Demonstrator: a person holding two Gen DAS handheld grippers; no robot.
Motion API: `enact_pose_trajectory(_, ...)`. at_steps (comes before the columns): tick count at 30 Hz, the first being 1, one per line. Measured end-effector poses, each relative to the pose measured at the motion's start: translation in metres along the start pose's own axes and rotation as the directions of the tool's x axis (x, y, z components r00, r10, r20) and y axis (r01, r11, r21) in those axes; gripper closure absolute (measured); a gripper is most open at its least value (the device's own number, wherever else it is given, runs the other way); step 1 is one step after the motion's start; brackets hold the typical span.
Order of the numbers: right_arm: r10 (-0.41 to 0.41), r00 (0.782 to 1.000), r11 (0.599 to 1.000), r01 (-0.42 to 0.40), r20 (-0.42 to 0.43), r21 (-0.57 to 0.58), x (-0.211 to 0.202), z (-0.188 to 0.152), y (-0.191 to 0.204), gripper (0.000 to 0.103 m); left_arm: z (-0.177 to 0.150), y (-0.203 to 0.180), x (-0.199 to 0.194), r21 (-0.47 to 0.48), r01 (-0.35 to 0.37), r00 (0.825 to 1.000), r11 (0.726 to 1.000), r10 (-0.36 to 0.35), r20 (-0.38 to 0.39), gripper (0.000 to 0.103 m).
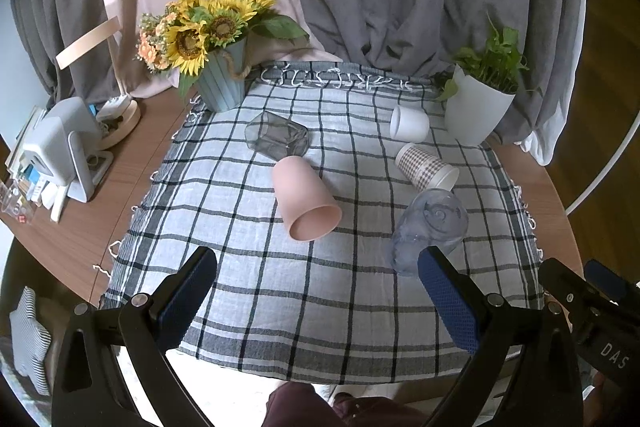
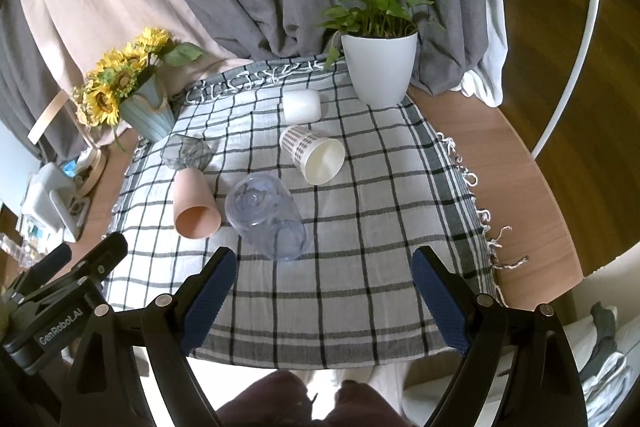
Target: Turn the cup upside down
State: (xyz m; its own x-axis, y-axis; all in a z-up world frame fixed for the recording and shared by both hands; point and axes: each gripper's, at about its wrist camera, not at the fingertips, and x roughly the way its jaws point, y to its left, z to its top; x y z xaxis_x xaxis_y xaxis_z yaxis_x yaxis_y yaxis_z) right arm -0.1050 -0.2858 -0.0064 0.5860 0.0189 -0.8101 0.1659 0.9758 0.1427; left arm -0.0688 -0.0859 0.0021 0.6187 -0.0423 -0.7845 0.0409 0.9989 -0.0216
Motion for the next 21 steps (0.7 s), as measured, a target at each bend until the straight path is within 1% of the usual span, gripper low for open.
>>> enact_pose_trajectory(21, -0.001, 1.0, 1.0, 0.001, -0.017, 0.008, 0.0032, -0.0028, -0.0022, 0.014, -0.0019, 0.0008, 0.0015, -0.001, 0.0, 1.0, 1.0, 0.0, -0.008, 0.0)
